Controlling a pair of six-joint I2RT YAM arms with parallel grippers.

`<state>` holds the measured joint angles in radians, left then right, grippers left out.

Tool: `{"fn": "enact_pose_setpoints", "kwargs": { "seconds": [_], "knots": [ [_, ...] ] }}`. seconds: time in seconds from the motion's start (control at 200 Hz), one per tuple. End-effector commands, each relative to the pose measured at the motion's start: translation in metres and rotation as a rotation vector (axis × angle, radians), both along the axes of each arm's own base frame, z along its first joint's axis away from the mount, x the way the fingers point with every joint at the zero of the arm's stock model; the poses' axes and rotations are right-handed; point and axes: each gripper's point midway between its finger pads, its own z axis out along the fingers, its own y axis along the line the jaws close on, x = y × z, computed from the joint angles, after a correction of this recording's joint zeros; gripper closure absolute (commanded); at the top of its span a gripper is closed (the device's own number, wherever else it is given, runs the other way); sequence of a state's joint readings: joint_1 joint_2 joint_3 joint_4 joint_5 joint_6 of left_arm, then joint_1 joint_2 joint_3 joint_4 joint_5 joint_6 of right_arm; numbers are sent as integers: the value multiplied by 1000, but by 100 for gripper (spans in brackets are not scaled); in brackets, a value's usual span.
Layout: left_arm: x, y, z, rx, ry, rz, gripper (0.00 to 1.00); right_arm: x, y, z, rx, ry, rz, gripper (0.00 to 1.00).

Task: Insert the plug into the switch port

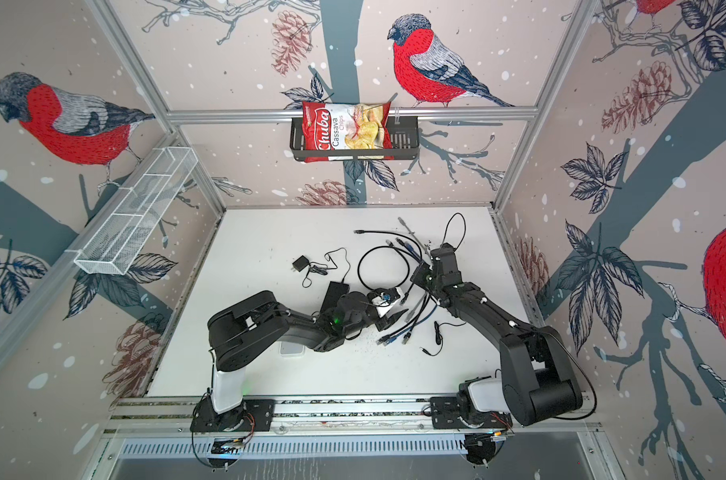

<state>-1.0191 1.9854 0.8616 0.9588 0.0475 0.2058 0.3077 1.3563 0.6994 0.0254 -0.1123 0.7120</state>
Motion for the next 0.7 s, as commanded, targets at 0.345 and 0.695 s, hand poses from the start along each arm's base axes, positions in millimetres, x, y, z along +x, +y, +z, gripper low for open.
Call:
{"fn": "enact_pose_setpoints", "kwargs": {
  "seconds": [0.345, 0.695],
  "knots": [
    [13, -5, -8, 21, 2, 46, 73, 0, 1, 12, 21, -45, 19, 99],
    [12, 2, -9, 74, -76, 42, 93, -4, -2, 10, -33, -39, 56, 84]
  ]
}}
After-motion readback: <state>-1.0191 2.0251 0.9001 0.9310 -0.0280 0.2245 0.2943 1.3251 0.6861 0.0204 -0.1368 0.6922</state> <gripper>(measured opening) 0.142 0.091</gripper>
